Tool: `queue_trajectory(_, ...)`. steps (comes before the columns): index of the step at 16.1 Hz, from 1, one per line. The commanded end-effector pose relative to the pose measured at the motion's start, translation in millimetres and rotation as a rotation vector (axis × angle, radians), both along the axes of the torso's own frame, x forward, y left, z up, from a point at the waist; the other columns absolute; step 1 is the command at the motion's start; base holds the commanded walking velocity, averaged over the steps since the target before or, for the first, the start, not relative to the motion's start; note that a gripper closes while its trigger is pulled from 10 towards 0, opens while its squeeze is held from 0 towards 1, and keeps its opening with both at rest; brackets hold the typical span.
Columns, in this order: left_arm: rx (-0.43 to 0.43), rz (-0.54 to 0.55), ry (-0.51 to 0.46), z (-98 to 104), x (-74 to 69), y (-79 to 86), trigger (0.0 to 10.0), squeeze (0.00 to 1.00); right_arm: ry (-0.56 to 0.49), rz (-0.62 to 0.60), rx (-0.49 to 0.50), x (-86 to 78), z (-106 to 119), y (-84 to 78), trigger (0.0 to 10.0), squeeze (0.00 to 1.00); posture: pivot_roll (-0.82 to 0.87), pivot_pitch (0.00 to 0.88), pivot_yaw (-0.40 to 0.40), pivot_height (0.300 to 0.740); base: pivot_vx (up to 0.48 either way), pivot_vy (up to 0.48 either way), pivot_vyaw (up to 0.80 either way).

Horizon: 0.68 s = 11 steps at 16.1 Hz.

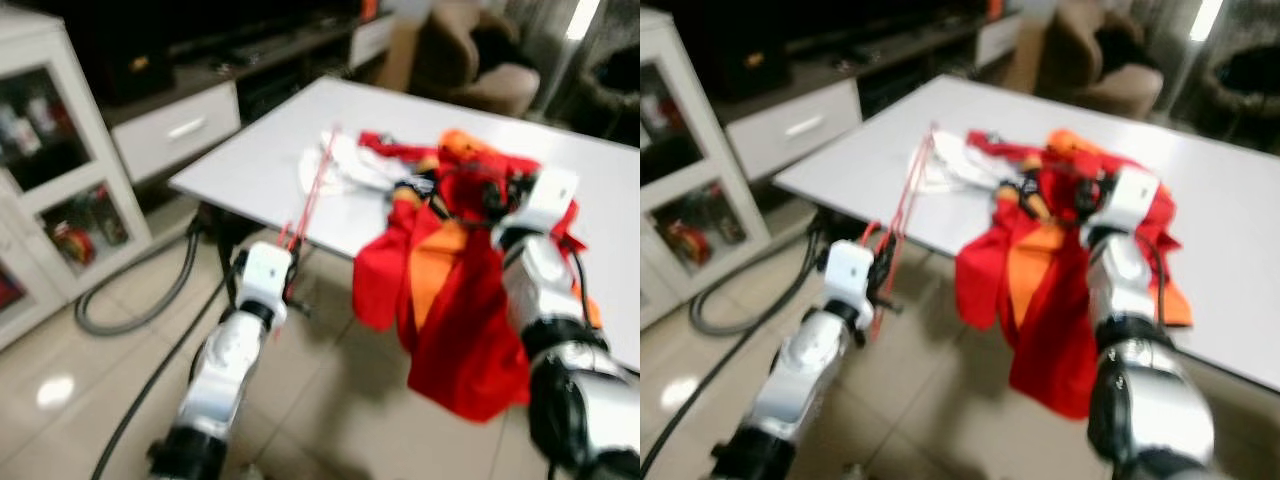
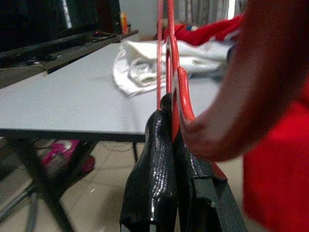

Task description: Hang hanger

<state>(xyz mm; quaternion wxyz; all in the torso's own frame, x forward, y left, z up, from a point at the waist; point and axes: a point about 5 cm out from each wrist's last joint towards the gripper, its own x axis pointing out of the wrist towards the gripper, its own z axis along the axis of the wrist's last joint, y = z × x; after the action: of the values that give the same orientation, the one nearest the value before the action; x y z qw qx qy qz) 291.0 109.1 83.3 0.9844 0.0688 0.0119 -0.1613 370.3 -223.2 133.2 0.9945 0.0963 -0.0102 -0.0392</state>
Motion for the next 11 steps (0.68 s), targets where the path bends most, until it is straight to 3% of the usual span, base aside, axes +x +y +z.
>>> queue_trajectory(1, 0.005, -0.014, -0.007, 2.1, 0.9, -2.7, 10.0, 0.0, -0.047, 0.003, -0.007, 1.7, 12.8, -2.2, 10.0, 1.0, -0.04, 0.0, -0.004, 0.74, 0.0, 0.0, 0.0)
queue_trajectory(4, 0.009, -0.007, -0.009, 0.4, 0.4, -2.6, 10.0, 0.0, -0.066, 0.024, -0.02, 1.6, 18.4, -1.5, 10.0, 1.0, -0.05, 0.0, -0.011, 0.74, 0.0, 0.0, 0.0)
queue_trajectory(5, 0.006, -0.006, -0.009, 0.1, 0.4, -3.3, 10.0, 0.0, -0.064, 0.022, 0.031, 2.4, 21.6, -2.3, 10.0, 1.0, -0.05, 0.0, -0.011, 0.74, 0.0, 0.0, 0.0)
queue_trajectory(7, 0.004, -0.005, -0.008, -0.3, -0.4, -3.2, 10.0, 0.0, -0.039, 0.014, 0.266, 5.1, 27.7, -1.6, 10.0, 1.0, -0.05, 0.0, -0.013, 0.74, 0.0, 0.0, 0.0)
queue_trajectory(8, 0.003, -0.005, -0.006, -1.1, -1.3, -2.7, 10.0, 0.0, -0.05, 0.045, 0.3, 4.5, 33.8, 3.9, 10.0, 1.0, -0.05, 0.0, -0.011, 0.74, 0.0, 0.0, 0.0)
queue_trajectory(10, 0.006, -0.005, -0.001, -2.8, -3.3, -1.0, 10.0, 0.0, -0.058, 0.104, 0.206, -2.0, 38.6, 14.5, 10.0, 1.0, -0.04, 0.0, -0.015, 0.74, 0.0, 0.0, 0.0)
queue_trajectory(11, 0.008, -0.003, -0.002, -2.6, -3.8, 0.2, 10.0, 0.0, -0.052, 0.108, 0.111, -7.6, 38.0, 15.8, 10.0, 1.0, -0.04, 0.0, -0.02, 0.74, 0.0, 0.0, 0.0)
